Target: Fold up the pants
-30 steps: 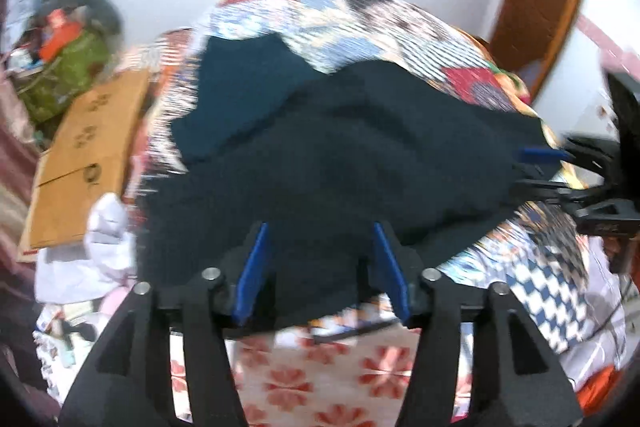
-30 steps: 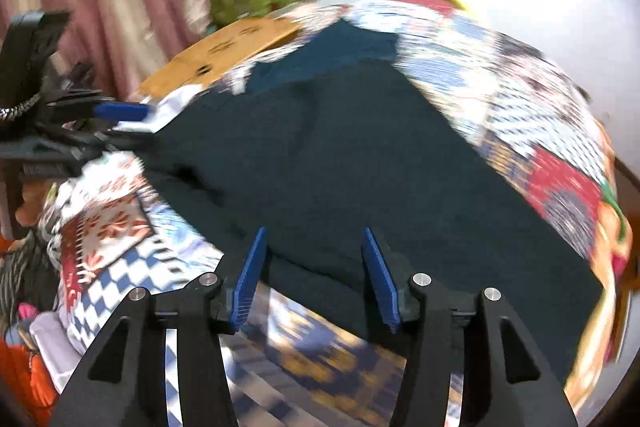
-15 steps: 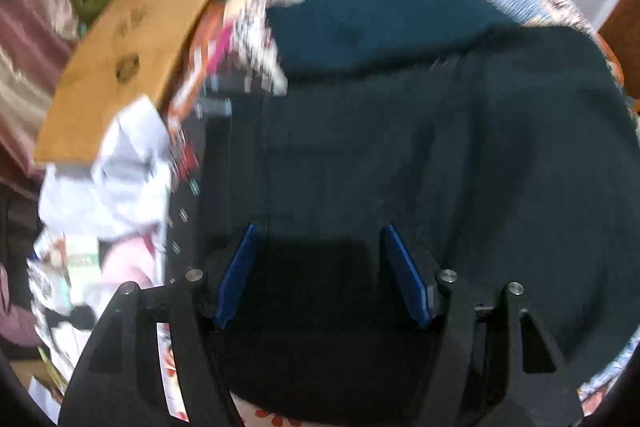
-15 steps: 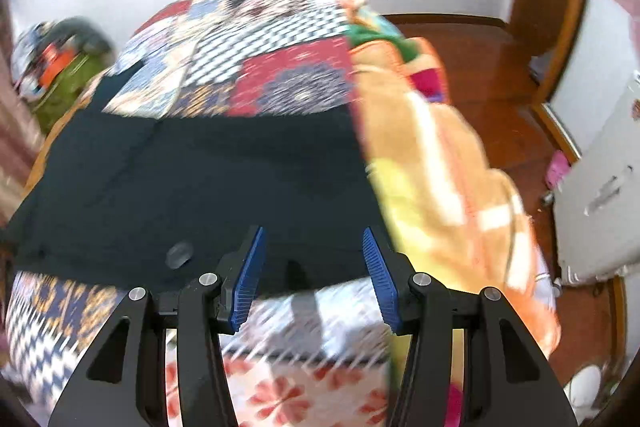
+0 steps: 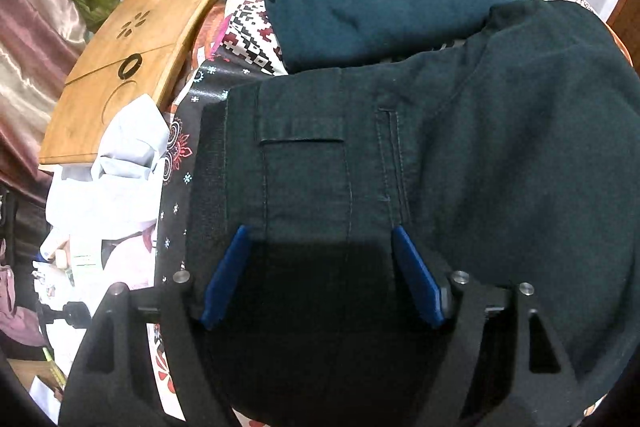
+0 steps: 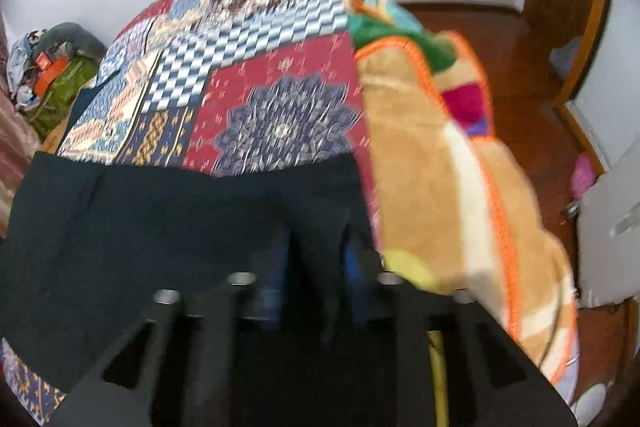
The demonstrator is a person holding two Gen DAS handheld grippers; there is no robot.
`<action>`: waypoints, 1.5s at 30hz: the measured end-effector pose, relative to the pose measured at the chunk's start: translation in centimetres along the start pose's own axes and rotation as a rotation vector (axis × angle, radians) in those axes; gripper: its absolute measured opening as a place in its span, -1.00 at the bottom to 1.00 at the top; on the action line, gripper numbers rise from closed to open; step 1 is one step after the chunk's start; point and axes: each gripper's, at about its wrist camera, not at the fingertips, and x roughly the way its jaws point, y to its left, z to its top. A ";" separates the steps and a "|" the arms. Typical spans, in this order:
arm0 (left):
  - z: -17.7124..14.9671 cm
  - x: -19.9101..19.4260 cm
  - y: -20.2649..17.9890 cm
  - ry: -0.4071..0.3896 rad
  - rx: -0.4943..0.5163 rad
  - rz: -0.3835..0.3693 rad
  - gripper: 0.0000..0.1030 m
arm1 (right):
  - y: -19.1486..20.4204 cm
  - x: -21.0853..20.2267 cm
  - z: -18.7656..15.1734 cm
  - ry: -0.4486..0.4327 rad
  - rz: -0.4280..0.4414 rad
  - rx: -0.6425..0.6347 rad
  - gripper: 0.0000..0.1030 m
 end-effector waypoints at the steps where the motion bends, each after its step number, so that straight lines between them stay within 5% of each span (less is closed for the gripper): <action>1: 0.0 0.1 -0.1 0.001 0.002 0.005 0.49 | 0.1 0.0 -0.2 -0.011 -0.003 -0.005 -0.81; 10: 0.1 0.2 0.4 0.011 -0.017 0.045 0.77 | 1.4 -5.1 1.1 -0.269 -0.165 -0.111 -0.91; 13: 0.0 0.0 -0.1 -0.004 0.006 0.079 0.77 | 0.8 -4.2 1.8 -0.238 -0.185 -0.114 -0.91; 18: 0.0 0.0 0.3 -0.001 0.001 0.065 0.77 | 0.7 0.9 1.8 -0.061 -0.227 -0.146 -0.90; 24: 0.4 -2.1 -0.6 -0.025 0.059 0.082 0.69 | 1.4 -1.8 1.6 -0.069 -0.320 -0.214 -0.46; 26: 0.8 -3.7 -1.5 -0.065 0.070 0.038 0.69 | 1.2 -4.1 1.4 -0.097 -0.285 -0.185 -0.09; 31: 1.7 -6.9 -5.8 -0.131 0.141 -0.067 0.69 | 0.9 -8.3 -0.6 -0.117 -0.186 -0.097 0.16; 34: 1.8 -8.0 -9.9 -0.133 0.232 -0.097 0.70 | 1.0 -9.7 -3.3 -0.104 -0.105 -0.035 0.18; 38: 2.1 -9.4 -14.6 -0.168 0.341 -0.050 0.69 | 1.9 -9.2 -6.5 -0.066 -0.049 0.015 0.18; 41: 1.8 -10.3 -18.2 -0.157 0.450 -0.135 0.69 | 2.2 -9.3 -8.5 -0.087 -0.051 0.064 0.18; 45: 0.5 -9.8 -23.5 -0.136 0.599 -0.147 0.70 | 1.3 -7.4 -9.6 -0.004 0.137 0.206 0.18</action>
